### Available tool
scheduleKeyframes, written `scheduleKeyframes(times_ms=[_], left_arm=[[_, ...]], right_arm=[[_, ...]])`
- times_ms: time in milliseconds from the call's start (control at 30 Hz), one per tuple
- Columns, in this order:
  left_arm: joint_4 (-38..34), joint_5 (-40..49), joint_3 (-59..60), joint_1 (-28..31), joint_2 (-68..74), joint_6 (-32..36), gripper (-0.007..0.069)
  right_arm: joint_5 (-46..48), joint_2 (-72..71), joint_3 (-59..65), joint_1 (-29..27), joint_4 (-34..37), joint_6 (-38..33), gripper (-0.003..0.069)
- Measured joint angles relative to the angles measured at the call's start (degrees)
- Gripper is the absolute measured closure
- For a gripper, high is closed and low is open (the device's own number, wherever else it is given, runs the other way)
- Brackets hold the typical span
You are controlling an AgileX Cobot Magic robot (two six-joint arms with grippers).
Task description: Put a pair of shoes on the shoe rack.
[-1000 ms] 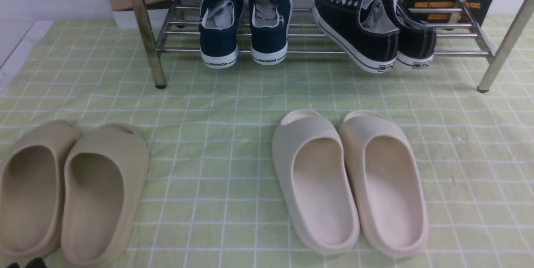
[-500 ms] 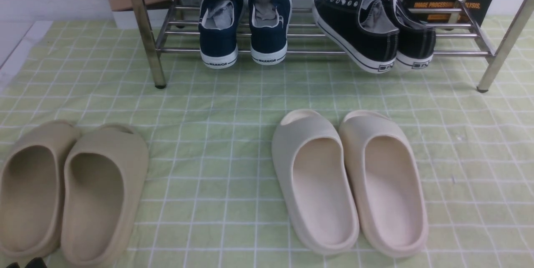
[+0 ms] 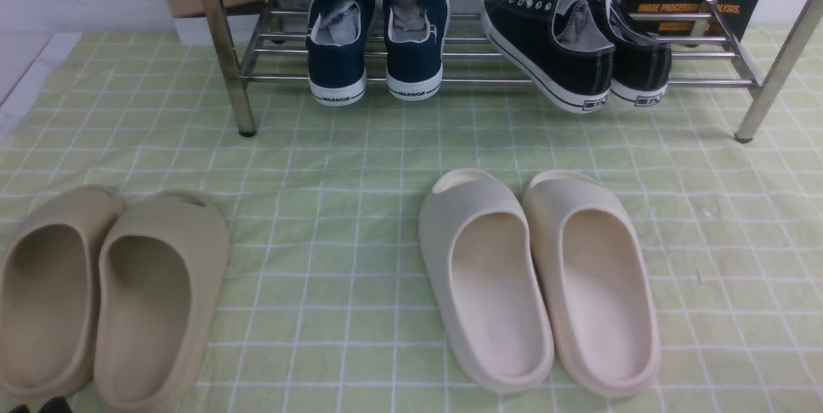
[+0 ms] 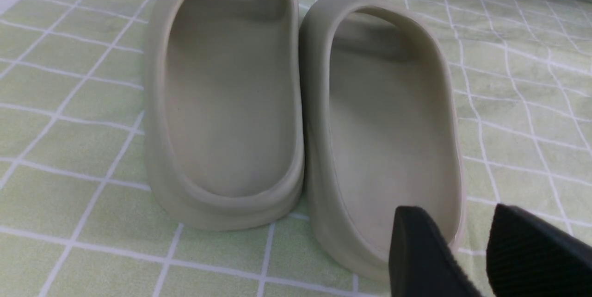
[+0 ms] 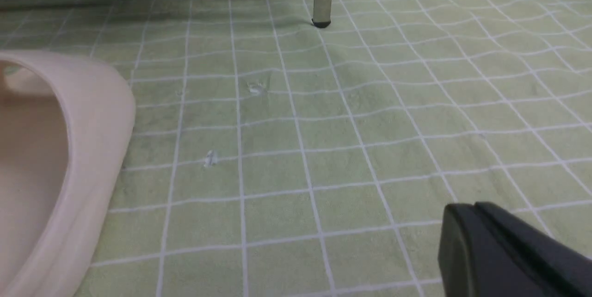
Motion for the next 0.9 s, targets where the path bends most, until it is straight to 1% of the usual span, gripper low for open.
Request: scheduleKeyframes(times_ms=[100,267,500,667,900], left_arm=[[0.0,0.0,0.0,0.0,0.0,0.0,0.0386],[0.0,0.0,0.0,0.0,0.0,0.0,0.0386],[0.0,0.0,0.0,0.0,0.0,0.0,0.0386],[0.0,0.0,0.0,0.0,0.0,0.0,0.0386],[0.0,0.0,0.0,0.0,0.0,0.0,0.0386]], right_arm=[[0.7,0.0,-0.1,0.6,-0.3,0.2,0.0661],[2.7,0.0,-0.3,3.4,-1.6,2.1,0.0661],[3.4,0.0,-0.5,4.8,-3.4,3.0,0.0661],[3.4,0.0,-0.5,7.9,-3.5,3.1,0.0661],[3.4,0.0,-0.5,8.8,-3.6,3.1,0.0661]])
